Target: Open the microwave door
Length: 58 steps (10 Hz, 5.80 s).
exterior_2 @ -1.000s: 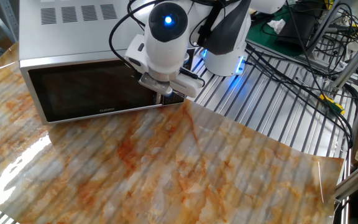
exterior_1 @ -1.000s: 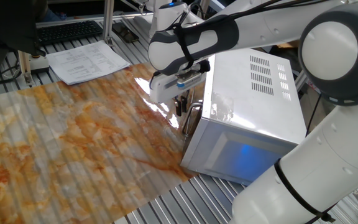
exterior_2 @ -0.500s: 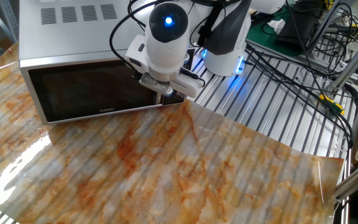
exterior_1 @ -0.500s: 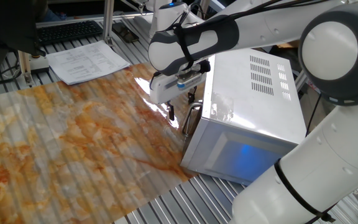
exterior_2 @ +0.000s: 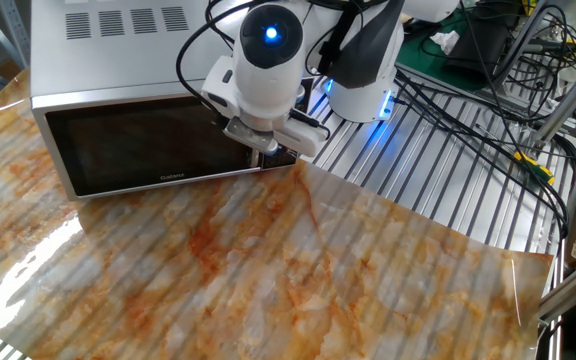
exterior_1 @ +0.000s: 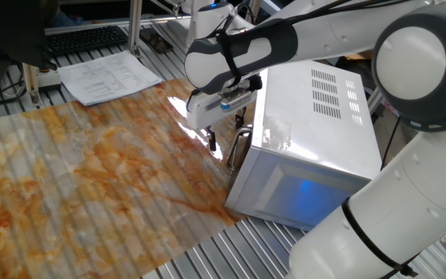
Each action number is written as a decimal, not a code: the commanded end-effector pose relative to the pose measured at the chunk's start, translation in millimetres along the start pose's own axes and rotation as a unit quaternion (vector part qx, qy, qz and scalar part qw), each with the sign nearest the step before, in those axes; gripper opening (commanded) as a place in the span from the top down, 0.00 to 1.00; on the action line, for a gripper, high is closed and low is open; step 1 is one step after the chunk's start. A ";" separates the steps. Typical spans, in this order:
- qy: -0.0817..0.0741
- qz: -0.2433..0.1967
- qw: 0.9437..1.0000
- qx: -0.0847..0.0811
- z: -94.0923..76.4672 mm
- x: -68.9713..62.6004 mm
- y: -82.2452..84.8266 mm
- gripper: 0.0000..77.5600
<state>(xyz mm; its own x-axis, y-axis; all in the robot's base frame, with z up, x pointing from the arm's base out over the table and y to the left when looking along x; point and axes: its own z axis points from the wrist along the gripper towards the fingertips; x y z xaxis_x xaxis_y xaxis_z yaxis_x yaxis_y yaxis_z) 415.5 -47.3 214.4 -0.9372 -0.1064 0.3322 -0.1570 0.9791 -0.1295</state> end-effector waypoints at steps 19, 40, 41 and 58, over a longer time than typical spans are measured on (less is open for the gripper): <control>0.079 0.090 0.991 -0.052 -18.0 9.3 1.9 0.00; 0.100 0.125 0.979 -0.125 -38.9 -7.3 21.9 0.00; 0.097 0.125 0.981 -0.110 -41.2 -10.4 22.3 0.00; -0.022 0.032 0.999 -0.038 -122.5 -50.8 -2.0 0.00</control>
<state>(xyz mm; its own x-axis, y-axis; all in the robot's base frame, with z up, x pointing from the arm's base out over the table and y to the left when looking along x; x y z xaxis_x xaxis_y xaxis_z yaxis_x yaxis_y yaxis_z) 491.6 -11.2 284.5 -0.9304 0.0105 0.3663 -0.0255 0.9953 -0.0932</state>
